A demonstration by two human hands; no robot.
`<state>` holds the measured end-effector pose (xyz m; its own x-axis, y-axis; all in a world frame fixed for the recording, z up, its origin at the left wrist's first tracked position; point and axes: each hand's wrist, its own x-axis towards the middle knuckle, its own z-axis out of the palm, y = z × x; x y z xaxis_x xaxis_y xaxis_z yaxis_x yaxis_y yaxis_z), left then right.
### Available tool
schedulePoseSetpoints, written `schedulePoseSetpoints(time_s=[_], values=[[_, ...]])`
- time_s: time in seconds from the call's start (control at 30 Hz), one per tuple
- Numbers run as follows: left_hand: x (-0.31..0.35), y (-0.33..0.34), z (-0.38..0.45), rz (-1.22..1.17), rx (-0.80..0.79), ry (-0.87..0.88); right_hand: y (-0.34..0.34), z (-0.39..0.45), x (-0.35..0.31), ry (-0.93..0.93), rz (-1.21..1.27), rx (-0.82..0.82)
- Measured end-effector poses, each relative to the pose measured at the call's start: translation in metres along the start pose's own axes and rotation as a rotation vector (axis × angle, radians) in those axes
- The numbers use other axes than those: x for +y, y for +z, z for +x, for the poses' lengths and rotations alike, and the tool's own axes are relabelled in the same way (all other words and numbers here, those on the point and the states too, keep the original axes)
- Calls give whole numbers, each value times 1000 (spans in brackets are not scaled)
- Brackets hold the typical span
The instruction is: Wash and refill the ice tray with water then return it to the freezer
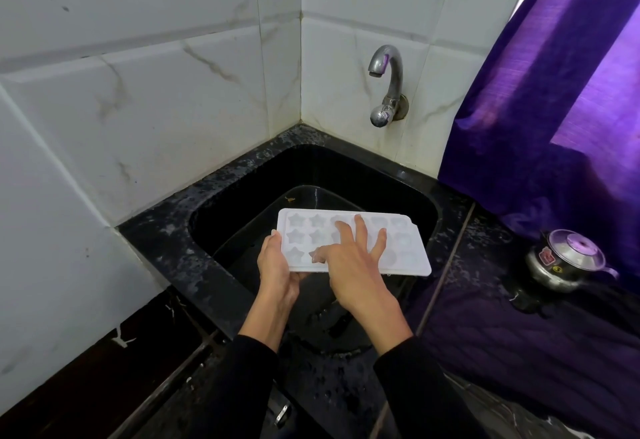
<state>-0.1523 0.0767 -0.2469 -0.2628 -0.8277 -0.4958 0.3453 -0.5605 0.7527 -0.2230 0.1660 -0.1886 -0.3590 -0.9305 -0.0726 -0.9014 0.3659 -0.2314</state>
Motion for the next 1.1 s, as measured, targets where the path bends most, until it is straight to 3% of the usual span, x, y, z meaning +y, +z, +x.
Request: schedulePoseSetpoints(time_s=[0.33,0.53,0.77,1.1], values=[[-5,-2,1,11,5,4,5,-2,0,1,0,-22],[-5,1,-1,-12,-13,-3,1,-5,-3,-14,69,88],[-9,0,0,-12,-6,-10,9,1,-13,-86,-9,-29],[-9,-3,3,-19,-12,-21,18,9,-18,-97,-56,-13]])
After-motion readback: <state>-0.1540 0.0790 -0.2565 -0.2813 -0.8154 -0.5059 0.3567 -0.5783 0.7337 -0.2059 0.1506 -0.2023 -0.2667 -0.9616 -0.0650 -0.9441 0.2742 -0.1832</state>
